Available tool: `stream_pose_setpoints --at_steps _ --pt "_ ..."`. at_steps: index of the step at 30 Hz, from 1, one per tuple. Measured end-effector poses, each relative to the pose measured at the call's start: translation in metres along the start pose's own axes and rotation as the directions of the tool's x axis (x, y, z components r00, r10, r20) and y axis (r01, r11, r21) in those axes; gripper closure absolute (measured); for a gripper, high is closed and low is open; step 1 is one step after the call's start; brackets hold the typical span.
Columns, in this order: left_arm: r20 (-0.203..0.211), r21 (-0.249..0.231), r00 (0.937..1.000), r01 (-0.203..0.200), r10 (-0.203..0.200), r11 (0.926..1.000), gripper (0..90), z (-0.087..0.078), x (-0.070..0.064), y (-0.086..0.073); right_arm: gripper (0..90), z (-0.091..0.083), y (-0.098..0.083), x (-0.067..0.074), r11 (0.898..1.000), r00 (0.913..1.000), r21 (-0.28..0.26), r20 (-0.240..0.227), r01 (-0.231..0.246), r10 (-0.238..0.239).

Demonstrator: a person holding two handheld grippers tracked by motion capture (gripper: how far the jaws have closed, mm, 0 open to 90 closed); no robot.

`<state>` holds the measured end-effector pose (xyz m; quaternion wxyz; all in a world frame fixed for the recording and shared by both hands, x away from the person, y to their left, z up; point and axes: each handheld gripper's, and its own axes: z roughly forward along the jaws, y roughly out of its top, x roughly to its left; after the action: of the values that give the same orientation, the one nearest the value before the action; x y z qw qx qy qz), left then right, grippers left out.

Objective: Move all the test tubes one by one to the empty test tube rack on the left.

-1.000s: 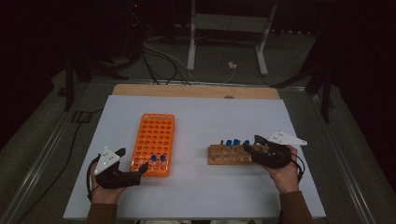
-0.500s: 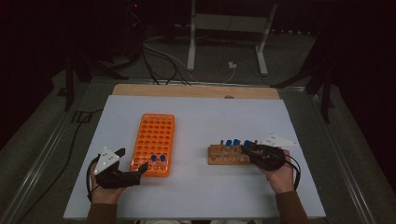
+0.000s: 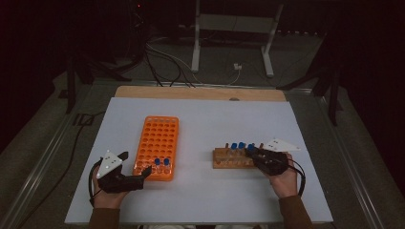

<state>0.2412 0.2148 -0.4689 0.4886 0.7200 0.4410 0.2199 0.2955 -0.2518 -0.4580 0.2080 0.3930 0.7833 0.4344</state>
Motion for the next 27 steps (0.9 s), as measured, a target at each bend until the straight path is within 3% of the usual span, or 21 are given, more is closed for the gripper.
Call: stream_pose_setpoints --at_steps 12,27 --pt "0.002 0.000 1.0000 -0.001 0.001 1.0000 0.4 0.000 0.000 0.000 76.6 -0.006 0.004 -0.001 1.000 1.0000 -0.015 0.008 -0.003 0.003" --pt "0.004 -0.002 1.0000 -0.001 0.001 1.0000 0.4 0.000 0.000 0.000 76.6 -0.016 0.022 0.002 0.999 0.9999 -0.033 0.011 0.012 -0.012"
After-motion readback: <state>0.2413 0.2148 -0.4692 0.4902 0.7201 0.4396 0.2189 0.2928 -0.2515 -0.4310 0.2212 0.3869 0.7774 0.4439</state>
